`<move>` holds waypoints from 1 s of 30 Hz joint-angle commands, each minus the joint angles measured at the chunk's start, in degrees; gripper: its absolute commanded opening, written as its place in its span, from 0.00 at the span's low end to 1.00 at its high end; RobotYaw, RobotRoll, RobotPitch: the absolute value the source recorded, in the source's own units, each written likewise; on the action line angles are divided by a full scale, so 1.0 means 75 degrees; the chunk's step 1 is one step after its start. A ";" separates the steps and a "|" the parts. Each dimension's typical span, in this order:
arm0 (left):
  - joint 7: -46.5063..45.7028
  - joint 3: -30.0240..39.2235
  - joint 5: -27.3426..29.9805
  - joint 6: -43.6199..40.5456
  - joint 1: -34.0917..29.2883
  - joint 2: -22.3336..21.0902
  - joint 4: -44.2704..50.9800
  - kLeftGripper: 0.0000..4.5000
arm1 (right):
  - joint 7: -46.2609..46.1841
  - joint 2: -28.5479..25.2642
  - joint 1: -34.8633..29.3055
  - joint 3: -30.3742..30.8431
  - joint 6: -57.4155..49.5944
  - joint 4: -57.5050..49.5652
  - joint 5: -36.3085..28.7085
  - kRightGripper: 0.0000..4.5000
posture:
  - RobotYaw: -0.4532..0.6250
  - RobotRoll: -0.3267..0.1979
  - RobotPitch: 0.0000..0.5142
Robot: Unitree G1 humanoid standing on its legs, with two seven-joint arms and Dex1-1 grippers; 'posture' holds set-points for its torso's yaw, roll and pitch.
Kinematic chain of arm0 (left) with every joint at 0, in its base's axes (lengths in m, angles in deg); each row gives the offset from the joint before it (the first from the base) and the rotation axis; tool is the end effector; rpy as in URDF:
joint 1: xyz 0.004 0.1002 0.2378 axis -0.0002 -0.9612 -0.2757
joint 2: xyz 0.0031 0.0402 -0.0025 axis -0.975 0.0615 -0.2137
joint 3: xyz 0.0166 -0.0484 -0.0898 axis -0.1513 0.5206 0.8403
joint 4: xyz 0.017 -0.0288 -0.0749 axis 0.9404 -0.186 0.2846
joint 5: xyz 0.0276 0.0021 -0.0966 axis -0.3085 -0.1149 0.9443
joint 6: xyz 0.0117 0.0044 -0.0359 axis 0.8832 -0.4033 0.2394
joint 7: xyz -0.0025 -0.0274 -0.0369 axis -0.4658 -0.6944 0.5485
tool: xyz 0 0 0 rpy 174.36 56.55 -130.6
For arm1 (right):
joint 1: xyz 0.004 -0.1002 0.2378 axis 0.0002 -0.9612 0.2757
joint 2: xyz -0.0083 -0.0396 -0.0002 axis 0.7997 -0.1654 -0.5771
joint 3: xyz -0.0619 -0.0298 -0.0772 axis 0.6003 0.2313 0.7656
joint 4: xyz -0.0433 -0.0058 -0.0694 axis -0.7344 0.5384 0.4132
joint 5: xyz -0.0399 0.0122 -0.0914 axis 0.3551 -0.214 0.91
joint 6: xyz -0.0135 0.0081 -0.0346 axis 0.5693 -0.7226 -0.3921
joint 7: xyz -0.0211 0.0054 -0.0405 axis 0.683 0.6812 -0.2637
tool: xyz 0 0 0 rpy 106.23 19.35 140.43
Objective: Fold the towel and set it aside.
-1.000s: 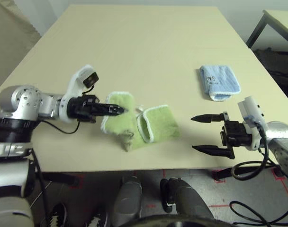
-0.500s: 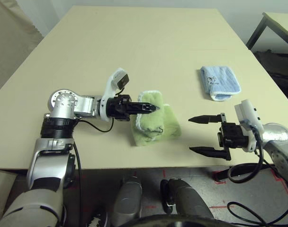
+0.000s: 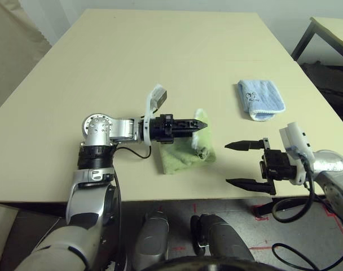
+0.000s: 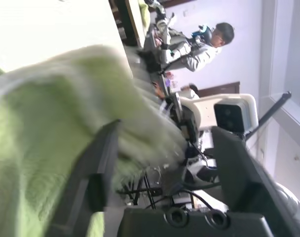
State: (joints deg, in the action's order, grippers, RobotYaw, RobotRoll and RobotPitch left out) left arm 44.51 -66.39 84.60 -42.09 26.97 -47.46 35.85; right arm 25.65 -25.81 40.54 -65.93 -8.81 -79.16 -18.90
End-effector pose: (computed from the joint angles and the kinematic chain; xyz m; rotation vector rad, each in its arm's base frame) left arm 0.2831 0.1698 0.1503 -0.8954 0.7876 -1.2380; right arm 0.2068 -0.2328 0.1421 -0.1967 0.0915 1.4455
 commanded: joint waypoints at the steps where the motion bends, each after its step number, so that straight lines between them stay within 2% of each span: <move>1: -0.0198 0.0217 -0.0224 0.0151 0.0012 0.0034 0.0176 1.00 | -0.0151 -0.0035 0.0046 -0.0019 -0.0117 -0.0103 -0.0011 1.00 | 0.47 0.62 0.27; 6: 0.0093 0.0295 -0.0437 0.0540 -0.0375 -0.0513 0.1026 1.00 | -0.0846 0.0205 0.0368 -0.0171 -0.0517 -0.0073 -0.0185 1.00 | 0.46 0.62 0.27; 10: 0.1725 -0.0762 -0.1173 0.1855 -0.1516 -0.1697 0.3047 1.00 | -0.1336 0.0603 0.0788 -0.0030 -0.0843 -0.0042 -0.0306 1.00 | 0.47 0.62 0.28; 12: 0.2468 -0.1220 -0.1596 0.2657 -0.2000 -0.2139 0.3886 1.00 | -0.1467 0.0814 0.1005 0.0187 -0.0957 0.0051 -0.0244 0.93 | 0.48 0.62 0.28; 14: 0.3124 -0.1729 -0.2415 0.3857 -0.2484 -0.2579 0.4563 0.91 | -0.1491 0.1062 0.1263 0.0555 -0.1046 0.0227 -0.0102 0.83 | 0.49 0.62 0.28; 17: 0.3878 -0.2176 -0.3254 0.5243 -0.3023 -0.2908 0.5039 0.71 | -0.1418 0.1295 0.1487 0.0975 -0.1042 0.0415 0.0105 0.57 | 0.50 0.62 0.28; 20: 0.4012 -0.2299 -0.3729 0.6336 -0.3403 -0.2615 0.5245 0.47 | -0.1242 0.1431 0.1586 0.1400 -0.1045 0.0563 0.0247 0.32 | 0.51 0.62 0.28; 24: 0.4279 -0.2975 -0.5121 0.8135 -0.3890 -0.2477 0.5053 0.17 | -0.1029 0.1454 0.1631 0.2031 -0.0927 0.0916 0.0732 0.03 | 0.52 0.62 0.28; 26: 0.4265 -0.3197 -0.5661 0.8806 -0.4044 -0.2364 0.4714 0.01 | -0.1019 0.1515 0.1665 0.2225 -0.0825 0.1144 0.0971 0.00 | 0.52 0.62 0.28; 30: 0.4180 -0.3418 -0.6518 0.9867 -0.4350 -0.2183 0.3843 0.01 | -0.1159 0.1710 0.1759 0.2381 -0.0754 0.1577 0.1335 0.00 | 0.52 0.62 0.28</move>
State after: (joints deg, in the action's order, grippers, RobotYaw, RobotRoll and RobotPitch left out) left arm 76.00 -90.85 38.50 29.01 -4.54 -63.88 66.98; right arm 17.49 -12.98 53.21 -48.73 -14.95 -68.57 -10.27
